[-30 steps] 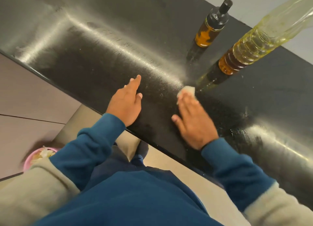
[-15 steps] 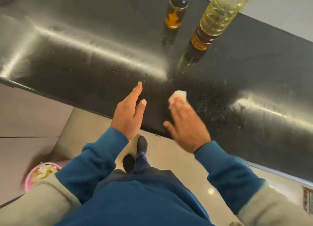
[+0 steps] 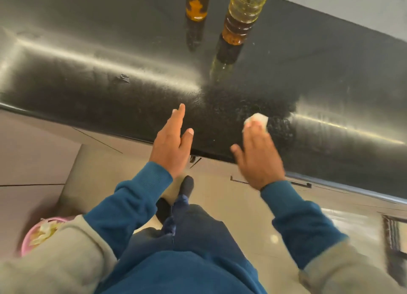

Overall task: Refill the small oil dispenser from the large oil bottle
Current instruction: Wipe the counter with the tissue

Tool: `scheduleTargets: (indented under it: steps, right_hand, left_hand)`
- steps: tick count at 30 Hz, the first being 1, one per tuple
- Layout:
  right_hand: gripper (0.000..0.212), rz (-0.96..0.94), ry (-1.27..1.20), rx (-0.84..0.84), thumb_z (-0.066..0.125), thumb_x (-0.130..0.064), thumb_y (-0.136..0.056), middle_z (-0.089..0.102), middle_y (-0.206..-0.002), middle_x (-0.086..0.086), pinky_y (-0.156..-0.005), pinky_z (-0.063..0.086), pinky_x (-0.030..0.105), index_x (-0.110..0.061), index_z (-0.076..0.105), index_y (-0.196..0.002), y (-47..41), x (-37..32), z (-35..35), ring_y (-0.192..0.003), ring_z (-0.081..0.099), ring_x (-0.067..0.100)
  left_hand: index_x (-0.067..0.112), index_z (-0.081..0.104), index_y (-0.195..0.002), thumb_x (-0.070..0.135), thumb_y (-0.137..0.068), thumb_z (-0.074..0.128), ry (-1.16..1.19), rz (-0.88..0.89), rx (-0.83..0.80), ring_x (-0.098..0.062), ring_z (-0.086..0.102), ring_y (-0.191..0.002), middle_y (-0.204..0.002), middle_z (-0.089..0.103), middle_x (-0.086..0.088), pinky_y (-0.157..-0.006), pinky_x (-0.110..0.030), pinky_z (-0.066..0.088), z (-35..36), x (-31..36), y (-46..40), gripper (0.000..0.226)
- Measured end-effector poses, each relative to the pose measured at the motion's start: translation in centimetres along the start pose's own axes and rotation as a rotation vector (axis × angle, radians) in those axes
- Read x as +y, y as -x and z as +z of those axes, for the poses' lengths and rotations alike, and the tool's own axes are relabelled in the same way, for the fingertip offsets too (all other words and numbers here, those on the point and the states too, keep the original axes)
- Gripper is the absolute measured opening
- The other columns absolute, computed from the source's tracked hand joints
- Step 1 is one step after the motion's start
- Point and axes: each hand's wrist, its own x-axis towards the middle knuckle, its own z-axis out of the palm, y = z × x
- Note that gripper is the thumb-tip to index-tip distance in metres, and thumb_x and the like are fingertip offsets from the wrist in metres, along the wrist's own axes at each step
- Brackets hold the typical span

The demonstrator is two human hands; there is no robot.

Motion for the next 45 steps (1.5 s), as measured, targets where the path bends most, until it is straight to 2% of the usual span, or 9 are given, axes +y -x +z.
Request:
scheduleTargets:
  steps: [4,8,11,16,19,25,33,40,45]
  right_hand:
    - [0.082,0.170,-0.127,0.053,0.008,-0.053,-0.098,0.020,-0.158,0.027,-0.121,0.017,0.051,0.008,0.016,-0.152,-3.6,-2.9,-0.5,-0.148,0.015,0.040]
    - [0.063,-0.237,-0.208,0.004,0.027,-0.037,-0.101,0.028,-0.158,0.017,-0.121,0.022,0.045,-0.008,0.020,-0.156,-1.8,-9.7,0.7,-0.148,0.022,0.034]
    - [0.072,-0.463,-0.141,-0.090,0.019,-0.053,-0.101,0.005,-0.166,0.011,-0.125,0.004,0.041,-0.011,0.007,-0.158,1.2,-6.1,-0.1,-0.153,-0.002,0.024]
    - [0.078,-0.120,-0.021,-0.035,0.011,-0.057,-0.099,0.018,-0.162,0.017,-0.122,0.017,0.043,-0.002,0.016,-0.155,-4.4,6.0,-0.7,-0.150,0.014,0.031]
    - [0.080,0.000,-0.087,0.029,0.016,-0.053,-0.098,0.023,-0.158,0.026,-0.122,0.017,0.047,0.007,0.020,-0.151,-10.2,4.6,-1.7,-0.148,0.017,0.038]
    - [0.075,-0.529,-0.087,-0.099,0.016,-0.053,-0.099,-0.001,-0.166,0.015,-0.124,0.006,0.045,-0.008,0.003,-0.158,-6.4,-1.7,-1.1,-0.153,-0.008,0.028]
    - [0.082,-0.146,-0.084,-0.020,0.013,-0.057,-0.098,0.016,-0.162,0.022,-0.122,0.017,0.046,0.002,0.015,-0.154,-17.3,4.7,-2.8,-0.150,0.013,0.035]
    - [0.072,-0.581,-0.180,-0.120,0.023,-0.050,-0.102,0.003,-0.166,0.011,-0.125,0.002,0.040,-0.008,0.007,-0.158,-11.7,-1.1,-2.7,-0.153,-0.004,0.023]
    - [0.081,-0.353,-0.067,-0.049,0.014,-0.060,-0.099,0.006,-0.165,0.016,-0.125,0.008,0.042,-0.003,0.009,-0.157,-16.3,4.6,-3.0,-0.153,0.001,0.027]
  left_hand:
    - [0.012,0.026,-0.157,0.022,-0.102,0.042,0.044,-0.012,-0.010,-0.016,0.026,-0.151,-0.160,0.034,-0.008,-0.123,-0.036,0.025,1.3,1.4,0.9,0.058]
    - [0.012,0.030,-0.156,0.031,-0.099,0.040,0.028,-0.057,0.022,-0.014,0.036,-0.145,-0.156,0.040,-0.008,-0.119,-0.024,0.027,1.5,2.1,0.8,0.061]
    - [0.013,0.030,-0.156,0.023,-0.104,0.044,0.007,-0.083,0.051,-0.011,0.035,-0.145,-0.157,0.040,-0.006,-0.119,-0.026,0.028,1.8,2.2,0.6,0.055]
    - [0.016,0.026,-0.157,0.018,-0.105,0.045,-0.008,-0.097,0.042,-0.012,0.027,-0.150,-0.160,0.034,-0.004,-0.122,-0.031,0.025,3.9,3.6,-0.1,0.056]
    - [0.017,0.025,-0.158,0.020,-0.105,0.044,0.001,-0.096,0.049,-0.011,0.026,-0.150,-0.161,0.033,-0.002,-0.123,-0.032,0.024,5.1,4.7,-1.3,0.056]
    - [0.016,0.025,-0.158,0.023,-0.106,0.044,-0.017,-0.126,0.143,-0.012,0.030,-0.148,-0.160,0.035,-0.004,-0.121,-0.028,0.025,5.4,5.4,-4.1,0.056]
    - [0.016,0.032,-0.156,0.019,-0.105,0.044,0.008,-0.205,0.242,-0.007,0.035,-0.145,-0.157,0.041,0.000,-0.119,-0.023,0.026,5.9,5.3,-4.7,0.052]
    - [0.016,0.040,-0.151,0.029,-0.098,0.042,0.033,-0.219,0.309,-0.007,0.048,-0.136,-0.146,0.054,0.002,-0.115,-0.032,0.038,5.3,4.6,-5.3,0.054]
    - [0.020,0.044,-0.149,0.016,-0.104,0.046,-0.024,-0.226,0.322,0.003,0.047,-0.133,-0.143,0.056,0.007,-0.114,-0.018,0.034,5.1,4.8,-6.2,0.045]
